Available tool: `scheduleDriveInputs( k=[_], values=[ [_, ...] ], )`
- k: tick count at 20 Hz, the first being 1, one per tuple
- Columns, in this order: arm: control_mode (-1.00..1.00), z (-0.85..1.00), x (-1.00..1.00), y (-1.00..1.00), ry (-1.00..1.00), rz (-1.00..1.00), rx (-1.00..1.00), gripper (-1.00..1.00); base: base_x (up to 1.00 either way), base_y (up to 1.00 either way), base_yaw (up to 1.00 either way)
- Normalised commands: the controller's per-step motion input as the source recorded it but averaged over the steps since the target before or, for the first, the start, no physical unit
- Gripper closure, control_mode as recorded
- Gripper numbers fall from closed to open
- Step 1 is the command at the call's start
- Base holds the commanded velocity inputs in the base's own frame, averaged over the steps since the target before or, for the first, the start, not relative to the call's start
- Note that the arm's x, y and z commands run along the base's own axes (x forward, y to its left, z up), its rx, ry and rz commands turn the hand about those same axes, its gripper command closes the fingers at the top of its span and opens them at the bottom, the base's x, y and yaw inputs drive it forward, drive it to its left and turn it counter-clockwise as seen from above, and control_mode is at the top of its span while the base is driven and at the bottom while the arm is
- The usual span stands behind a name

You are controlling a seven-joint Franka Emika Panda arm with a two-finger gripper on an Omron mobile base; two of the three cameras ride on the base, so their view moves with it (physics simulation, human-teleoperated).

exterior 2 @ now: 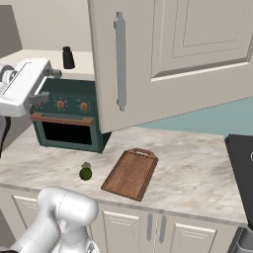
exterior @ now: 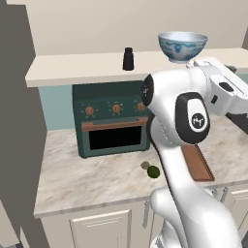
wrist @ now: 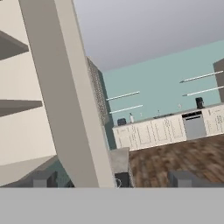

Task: Open the cabinet. Place the bowl and condiment on the counter. Then place the lime and garlic on the cutting board.

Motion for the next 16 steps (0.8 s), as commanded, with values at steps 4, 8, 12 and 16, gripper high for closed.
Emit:
scheduleDriveInputs(
  k=[4, 8, 12, 16],
  values=[
    [-1.0, 0.0, 0.31, -0.05, 0.0, 0.0, 0.0, -1.0, 0.0, 0.0, 0.0],
    [-1.0, 0.0, 0.34, -0.15, 0.0, 0.0, 0.0, -1.0, 0.0, 0.0, 0.0],
    [-1.0, 0.0, 0.18, -0.32, 0.01, 0.0, 0.0, -1.0, 0.0, 0.0, 0.0],
    [-1.0, 0.0, 0.0, -0.72, 0.04, -0.06, 0.0, -1.0, 0.0, 0.0, 0.0]
  ],
)
